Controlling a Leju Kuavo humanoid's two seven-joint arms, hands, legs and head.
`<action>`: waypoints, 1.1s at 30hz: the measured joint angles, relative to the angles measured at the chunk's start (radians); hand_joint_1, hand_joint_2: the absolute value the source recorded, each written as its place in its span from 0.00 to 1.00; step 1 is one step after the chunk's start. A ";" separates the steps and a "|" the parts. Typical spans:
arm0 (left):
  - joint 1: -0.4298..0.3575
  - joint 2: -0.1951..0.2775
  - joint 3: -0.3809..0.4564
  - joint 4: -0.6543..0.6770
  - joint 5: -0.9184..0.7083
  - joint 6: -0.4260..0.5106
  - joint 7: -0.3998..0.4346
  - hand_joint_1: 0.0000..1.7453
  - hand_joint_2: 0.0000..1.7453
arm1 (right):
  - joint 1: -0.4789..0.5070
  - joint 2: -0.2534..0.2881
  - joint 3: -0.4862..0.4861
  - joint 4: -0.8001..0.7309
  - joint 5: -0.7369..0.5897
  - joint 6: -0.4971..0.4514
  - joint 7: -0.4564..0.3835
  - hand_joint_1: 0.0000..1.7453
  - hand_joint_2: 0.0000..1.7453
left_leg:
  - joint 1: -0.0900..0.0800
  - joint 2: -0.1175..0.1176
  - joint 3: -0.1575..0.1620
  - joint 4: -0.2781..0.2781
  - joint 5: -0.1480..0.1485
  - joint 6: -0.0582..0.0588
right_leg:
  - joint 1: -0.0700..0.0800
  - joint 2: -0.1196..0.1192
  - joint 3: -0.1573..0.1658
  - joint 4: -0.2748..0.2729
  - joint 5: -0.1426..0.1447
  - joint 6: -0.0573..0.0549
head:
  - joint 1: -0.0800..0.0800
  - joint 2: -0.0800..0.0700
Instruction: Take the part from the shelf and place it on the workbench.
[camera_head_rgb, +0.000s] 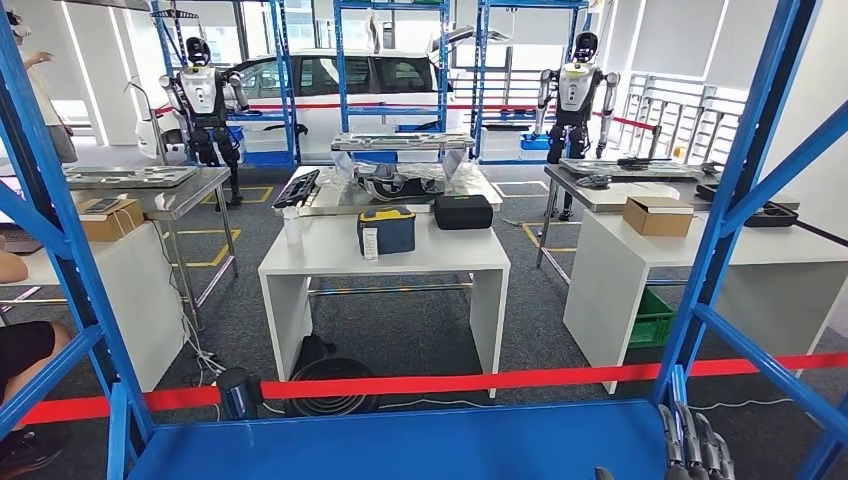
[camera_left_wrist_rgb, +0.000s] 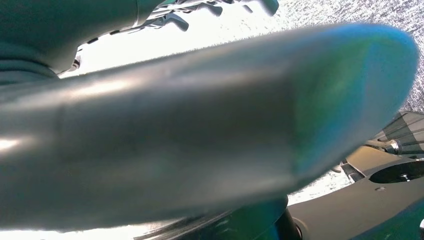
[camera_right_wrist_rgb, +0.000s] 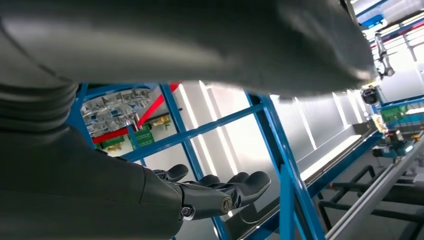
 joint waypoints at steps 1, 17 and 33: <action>0.000 0.000 0.001 0.000 0.000 0.000 0.000 0.00 0.00 | 0.000 0.003 -0.003 0.000 0.002 0.002 -0.002 0.00 0.00 | 0.000 0.000 0.000 0.000 0.000 0.000 | 0.000 0.000 0.000 0.000 0.000 0.000 | 0.000 0.000; -0.004 0.001 0.015 0.000 -0.018 -0.005 0.004 0.00 0.00 | 0.031 0.024 -0.030 0.005 -0.256 0.301 -0.051 0.00 1.00 | 0.000 0.000 0.000 0.000 -0.001 0.000 | 0.000 0.000 0.000 0.000 -0.001 0.001 | 0.000 0.000; -0.011 0.001 0.015 0.000 -0.037 -0.009 0.009 0.00 0.00 | -0.070 0.036 0.036 0.203 -0.484 0.468 -0.146 0.00 1.00 | 0.000 0.000 0.000 0.000 -0.001 -0.001 | 0.000 0.000 0.000 0.000 -0.001 0.001 | 0.000 0.000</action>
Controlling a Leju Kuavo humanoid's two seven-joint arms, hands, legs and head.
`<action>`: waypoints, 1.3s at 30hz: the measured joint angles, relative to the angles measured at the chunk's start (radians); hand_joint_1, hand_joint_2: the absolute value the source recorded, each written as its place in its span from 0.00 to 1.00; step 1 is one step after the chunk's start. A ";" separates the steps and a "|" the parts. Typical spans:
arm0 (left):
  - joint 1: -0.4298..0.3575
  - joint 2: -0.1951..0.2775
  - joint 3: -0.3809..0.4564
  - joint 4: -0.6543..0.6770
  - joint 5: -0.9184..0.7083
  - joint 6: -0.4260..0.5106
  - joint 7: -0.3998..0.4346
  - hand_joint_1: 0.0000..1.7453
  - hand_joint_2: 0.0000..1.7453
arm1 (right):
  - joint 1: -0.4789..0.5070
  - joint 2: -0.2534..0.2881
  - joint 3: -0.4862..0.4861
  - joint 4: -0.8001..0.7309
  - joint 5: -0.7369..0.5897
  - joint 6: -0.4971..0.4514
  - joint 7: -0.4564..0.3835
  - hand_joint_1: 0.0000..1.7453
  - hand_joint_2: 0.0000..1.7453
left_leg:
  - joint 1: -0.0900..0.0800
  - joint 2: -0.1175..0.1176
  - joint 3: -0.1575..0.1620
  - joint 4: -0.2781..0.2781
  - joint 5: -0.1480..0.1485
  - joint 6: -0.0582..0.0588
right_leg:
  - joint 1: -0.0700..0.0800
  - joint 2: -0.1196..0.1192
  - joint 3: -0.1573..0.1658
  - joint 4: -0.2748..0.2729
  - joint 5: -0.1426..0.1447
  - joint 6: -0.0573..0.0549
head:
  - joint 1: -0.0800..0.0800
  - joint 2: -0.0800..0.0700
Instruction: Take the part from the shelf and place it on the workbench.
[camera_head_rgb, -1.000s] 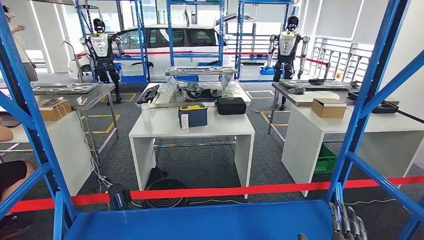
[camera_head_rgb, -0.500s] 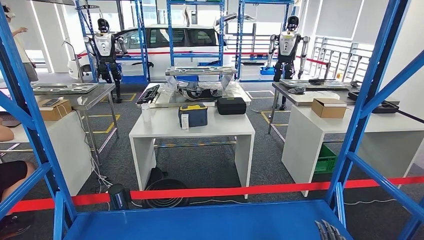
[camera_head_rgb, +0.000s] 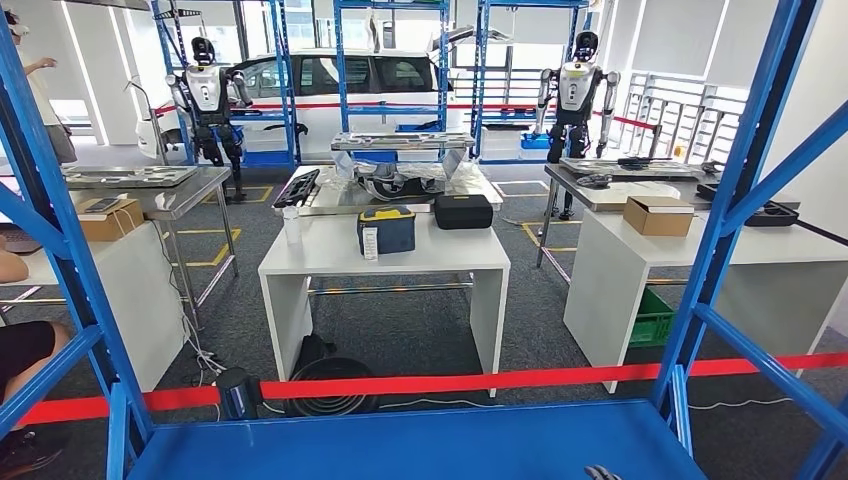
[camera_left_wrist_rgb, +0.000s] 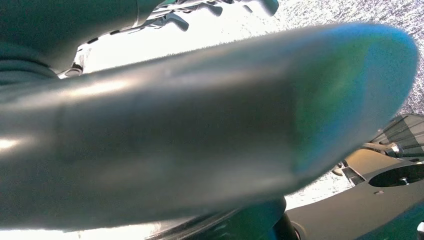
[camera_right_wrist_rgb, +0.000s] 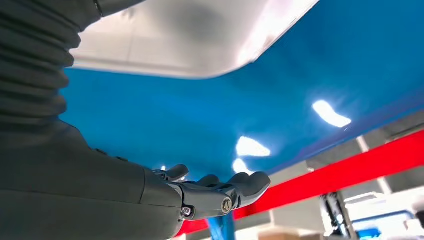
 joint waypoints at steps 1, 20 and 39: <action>0.000 0.000 0.000 0.000 0.000 0.000 0.000 0.00 0.00 | -0.007 0.004 0.009 0.009 -0.002 0.001 0.000 0.00 1.00 | 0.000 0.000 0.000 0.000 0.000 0.000 | 0.000 0.000 0.000 0.000 0.000 0.000 | 0.000 0.000; 0.000 -0.001 0.007 0.000 -0.004 0.000 -0.002 0.00 0.00 | -0.046 0.045 0.095 -0.013 0.060 -0.092 -0.002 0.00 1.00 | 0.000 0.000 0.001 -0.001 0.000 0.000 | 0.000 0.000 0.000 0.000 0.000 0.000 | 0.000 0.000; -0.001 -0.001 0.018 0.000 -0.006 0.002 0.000 0.00 0.00 | -0.073 0.086 0.179 -0.076 0.059 -0.068 -0.013 0.00 1.00 | 0.000 0.000 0.001 -0.001 0.000 0.000 | 0.000 0.000 0.000 0.001 -0.001 -0.001 | 0.000 0.000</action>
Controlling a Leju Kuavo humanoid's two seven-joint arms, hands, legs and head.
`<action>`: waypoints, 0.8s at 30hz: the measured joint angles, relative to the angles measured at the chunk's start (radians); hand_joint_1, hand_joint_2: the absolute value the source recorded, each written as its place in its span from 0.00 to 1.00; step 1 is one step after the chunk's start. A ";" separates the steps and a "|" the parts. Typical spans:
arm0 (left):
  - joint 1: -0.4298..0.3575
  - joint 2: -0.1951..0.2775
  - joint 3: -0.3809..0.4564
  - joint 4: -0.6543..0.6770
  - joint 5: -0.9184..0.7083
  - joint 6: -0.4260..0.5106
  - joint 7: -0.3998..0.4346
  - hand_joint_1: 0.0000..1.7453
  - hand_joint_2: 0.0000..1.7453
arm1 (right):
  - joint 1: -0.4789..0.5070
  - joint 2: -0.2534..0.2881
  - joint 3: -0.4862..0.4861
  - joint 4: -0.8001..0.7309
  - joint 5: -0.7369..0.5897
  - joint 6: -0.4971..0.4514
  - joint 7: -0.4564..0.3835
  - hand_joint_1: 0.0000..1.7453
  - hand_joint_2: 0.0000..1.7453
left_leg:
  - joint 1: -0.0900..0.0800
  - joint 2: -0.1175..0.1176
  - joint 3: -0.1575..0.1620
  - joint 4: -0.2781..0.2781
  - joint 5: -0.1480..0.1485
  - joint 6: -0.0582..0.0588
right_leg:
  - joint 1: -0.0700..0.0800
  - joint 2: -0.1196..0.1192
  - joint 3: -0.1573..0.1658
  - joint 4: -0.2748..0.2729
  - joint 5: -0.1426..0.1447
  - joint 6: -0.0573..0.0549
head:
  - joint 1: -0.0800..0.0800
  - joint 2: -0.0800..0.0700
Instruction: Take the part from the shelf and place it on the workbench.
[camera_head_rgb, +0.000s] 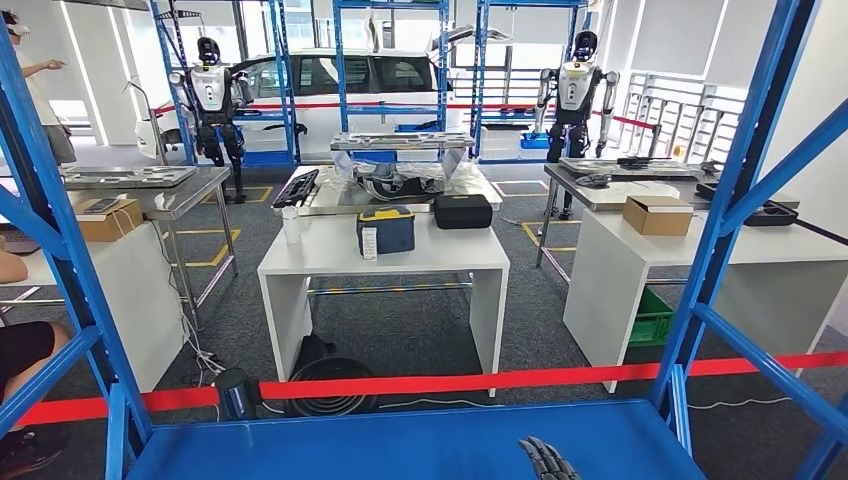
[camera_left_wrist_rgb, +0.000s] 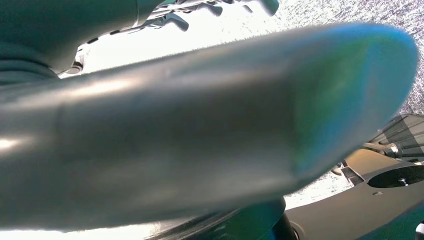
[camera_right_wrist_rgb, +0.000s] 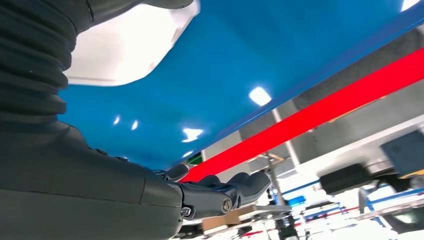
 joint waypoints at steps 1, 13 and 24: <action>0.000 0.000 0.000 0.000 -0.001 0.001 0.000 0.00 0.00 | -0.005 0.004 0.008 0.001 -0.002 0.004 0.000 0.00 1.00 | 0.000 0.000 0.000 0.000 0.000 0.000 | 0.000 0.000 0.000 0.000 0.000 0.000 | 0.000 0.000; -0.001 -0.001 0.017 0.000 -0.005 0.014 0.004 0.00 0.00 | -0.064 0.062 0.120 0.037 0.120 0.019 0.137 0.00 1.00 | 0.000 -0.001 0.000 0.000 0.000 0.000 | 0.000 0.000 0.000 0.001 0.000 0.000 | 0.000 0.000; -0.001 -0.004 0.022 0.000 -0.009 0.018 0.010 0.00 0.00 | -0.057 0.095 0.160 0.053 0.229 0.080 0.262 0.00 1.00 | 0.000 -0.001 0.000 0.000 0.000 0.000 | 0.000 0.000 0.000 0.001 -0.001 -0.001 | 0.000 0.000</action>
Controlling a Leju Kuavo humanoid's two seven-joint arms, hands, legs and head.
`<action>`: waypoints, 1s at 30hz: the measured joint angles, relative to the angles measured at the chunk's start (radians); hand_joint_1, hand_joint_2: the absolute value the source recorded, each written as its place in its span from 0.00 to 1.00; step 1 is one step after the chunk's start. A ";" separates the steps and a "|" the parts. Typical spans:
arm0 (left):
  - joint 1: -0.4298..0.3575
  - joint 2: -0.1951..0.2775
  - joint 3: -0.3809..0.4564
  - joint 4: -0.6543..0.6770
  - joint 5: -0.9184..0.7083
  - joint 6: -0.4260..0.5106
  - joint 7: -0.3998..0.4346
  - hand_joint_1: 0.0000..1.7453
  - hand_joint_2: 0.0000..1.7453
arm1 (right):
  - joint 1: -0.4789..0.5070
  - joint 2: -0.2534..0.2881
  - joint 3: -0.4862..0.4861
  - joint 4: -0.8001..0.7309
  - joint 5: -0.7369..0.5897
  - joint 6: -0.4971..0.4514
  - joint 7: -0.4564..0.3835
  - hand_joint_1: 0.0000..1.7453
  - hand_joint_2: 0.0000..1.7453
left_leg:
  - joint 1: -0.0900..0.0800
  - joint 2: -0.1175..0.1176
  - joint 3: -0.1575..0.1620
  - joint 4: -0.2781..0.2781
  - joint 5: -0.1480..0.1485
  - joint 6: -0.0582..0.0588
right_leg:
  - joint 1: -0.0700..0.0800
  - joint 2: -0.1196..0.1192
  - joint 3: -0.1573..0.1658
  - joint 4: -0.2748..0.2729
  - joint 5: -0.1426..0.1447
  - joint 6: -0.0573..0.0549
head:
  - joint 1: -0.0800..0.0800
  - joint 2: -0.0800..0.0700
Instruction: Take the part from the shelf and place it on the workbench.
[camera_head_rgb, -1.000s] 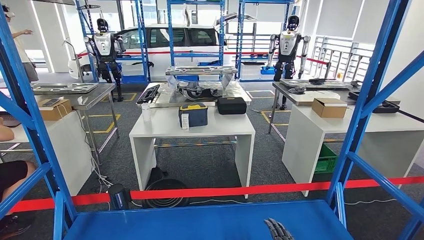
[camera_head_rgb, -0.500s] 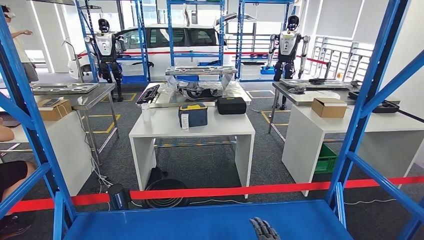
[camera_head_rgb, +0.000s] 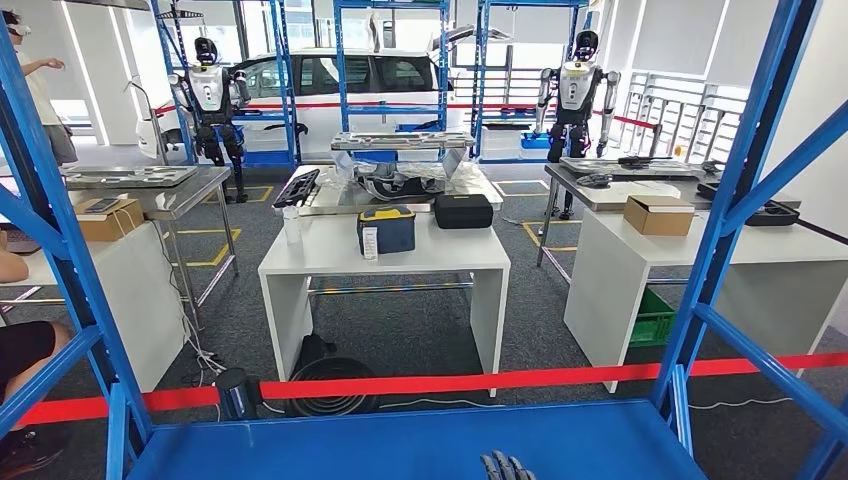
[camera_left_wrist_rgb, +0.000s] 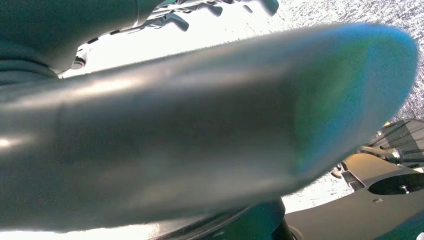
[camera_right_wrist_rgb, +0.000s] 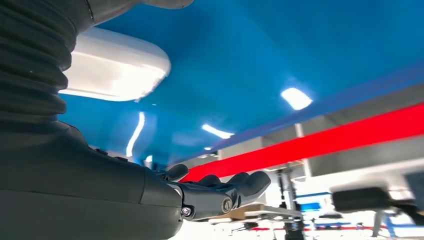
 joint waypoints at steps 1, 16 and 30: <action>0.000 0.000 0.002 0.000 0.000 0.002 0.000 0.00 0.00 | 0.005 0.003 0.001 0.000 0.021 0.004 0.021 0.00 1.00 | 0.000 0.000 0.000 0.000 0.000 0.000 | 0.000 0.000 0.000 0.000 0.000 0.000 | 0.000 0.000; 0.000 -0.005 0.017 0.000 -0.002 0.011 0.006 0.00 0.00 | 0.083 0.014 0.003 -0.047 0.165 0.050 0.150 0.00 1.00 | 0.000 0.000 0.000 0.000 0.000 0.000 | 0.000 0.000 0.000 0.000 0.000 0.000 | 0.000 0.000; -0.001 -0.009 0.020 0.000 -0.020 0.002 0.010 0.00 0.00 | 0.161 0.010 -0.017 -0.078 0.137 0.064 0.158 0.00 1.00 | 0.000 0.001 0.000 0.000 -0.001 -0.001 | 0.000 0.000 0.000 0.000 -0.001 -0.001 | 0.000 0.000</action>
